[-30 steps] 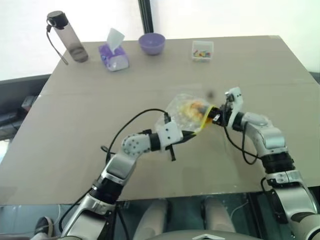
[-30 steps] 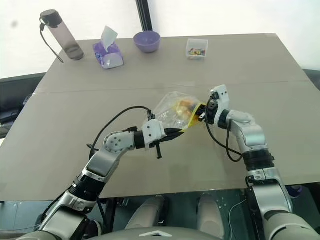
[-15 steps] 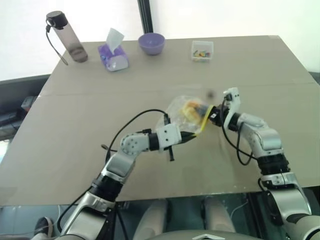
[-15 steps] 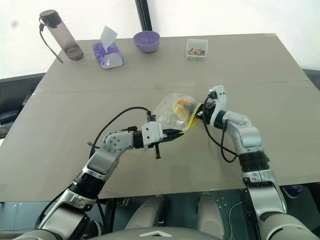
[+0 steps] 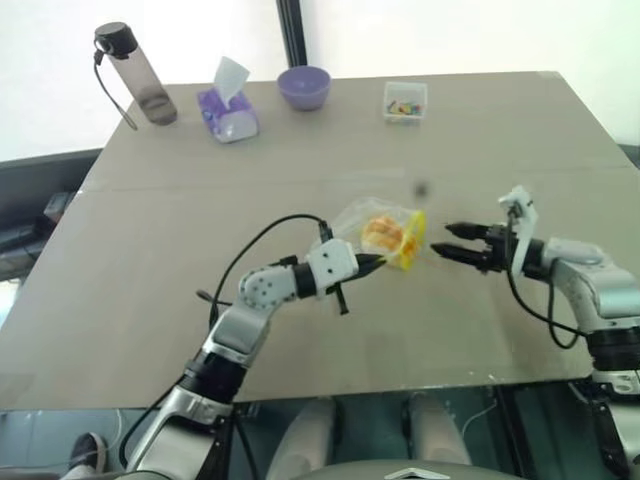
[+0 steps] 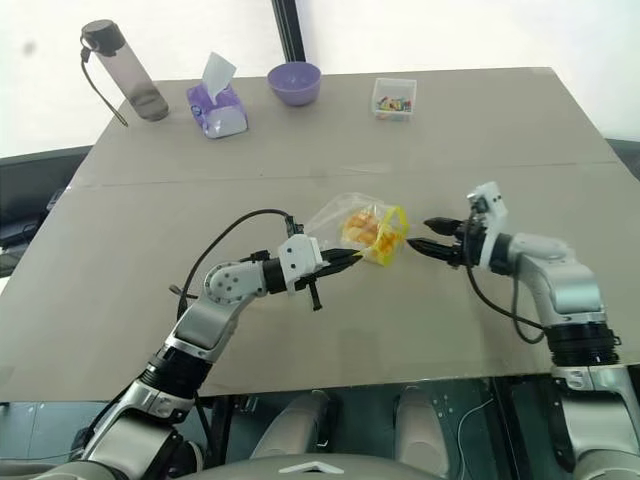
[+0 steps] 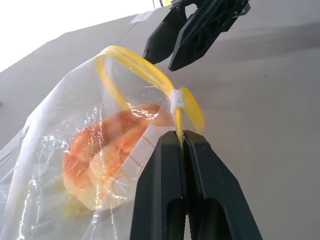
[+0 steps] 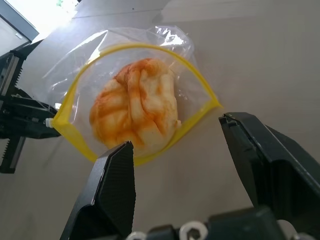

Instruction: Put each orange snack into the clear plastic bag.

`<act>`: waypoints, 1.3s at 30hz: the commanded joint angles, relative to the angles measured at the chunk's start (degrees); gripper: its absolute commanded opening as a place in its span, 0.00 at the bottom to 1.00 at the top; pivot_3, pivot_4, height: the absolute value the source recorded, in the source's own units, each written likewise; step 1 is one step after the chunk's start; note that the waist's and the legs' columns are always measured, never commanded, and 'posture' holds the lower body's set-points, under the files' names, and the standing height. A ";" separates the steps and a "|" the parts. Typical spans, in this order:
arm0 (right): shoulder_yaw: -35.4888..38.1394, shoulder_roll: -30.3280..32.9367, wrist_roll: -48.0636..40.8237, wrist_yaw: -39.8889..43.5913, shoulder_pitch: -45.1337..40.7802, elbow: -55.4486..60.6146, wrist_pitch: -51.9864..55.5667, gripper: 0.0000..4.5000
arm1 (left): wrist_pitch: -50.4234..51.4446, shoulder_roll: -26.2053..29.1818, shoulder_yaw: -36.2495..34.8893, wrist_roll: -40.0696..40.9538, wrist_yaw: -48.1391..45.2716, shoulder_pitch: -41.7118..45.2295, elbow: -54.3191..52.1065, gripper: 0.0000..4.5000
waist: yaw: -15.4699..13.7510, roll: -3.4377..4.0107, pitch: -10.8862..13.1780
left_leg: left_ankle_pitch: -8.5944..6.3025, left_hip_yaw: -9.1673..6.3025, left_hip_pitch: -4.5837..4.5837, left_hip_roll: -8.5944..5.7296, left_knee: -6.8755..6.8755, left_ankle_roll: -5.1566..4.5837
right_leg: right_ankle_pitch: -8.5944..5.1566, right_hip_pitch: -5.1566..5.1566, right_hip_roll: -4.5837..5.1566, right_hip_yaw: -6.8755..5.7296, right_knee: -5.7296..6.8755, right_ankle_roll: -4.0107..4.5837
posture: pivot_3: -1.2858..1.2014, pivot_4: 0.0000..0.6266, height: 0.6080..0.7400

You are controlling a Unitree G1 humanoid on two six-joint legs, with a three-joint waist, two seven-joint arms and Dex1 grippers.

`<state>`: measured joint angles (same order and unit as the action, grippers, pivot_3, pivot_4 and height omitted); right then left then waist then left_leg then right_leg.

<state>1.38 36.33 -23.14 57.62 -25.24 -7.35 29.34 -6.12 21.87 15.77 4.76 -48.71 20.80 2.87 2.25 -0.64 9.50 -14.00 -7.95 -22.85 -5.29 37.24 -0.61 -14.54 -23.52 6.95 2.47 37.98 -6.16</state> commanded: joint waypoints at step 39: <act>-0.54 5.59 6.86 -1.04 -15.43 -2.08 3.18 0.01 | 14.52 1.10 -8.06 6.89 3.20 6.35 -7.18 0.00 | -0.37 0.01 0.01 | 0.11 -0.08 -0.10 0.00 0.07 0.18 | 0.00 -0.01 0.06 -0.08 -0.01 0.00 | 0.52 0.24 1.00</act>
<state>0.44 38.70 -16.23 55.42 -37.86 -14.16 28.39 6.35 22.14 9.05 9.62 -44.22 25.59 -1.01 1.89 -0.64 9.51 -13.89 -8.03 -22.98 -5.29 37.31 -0.43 -14.53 -23.54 7.01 2.38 37.95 -6.16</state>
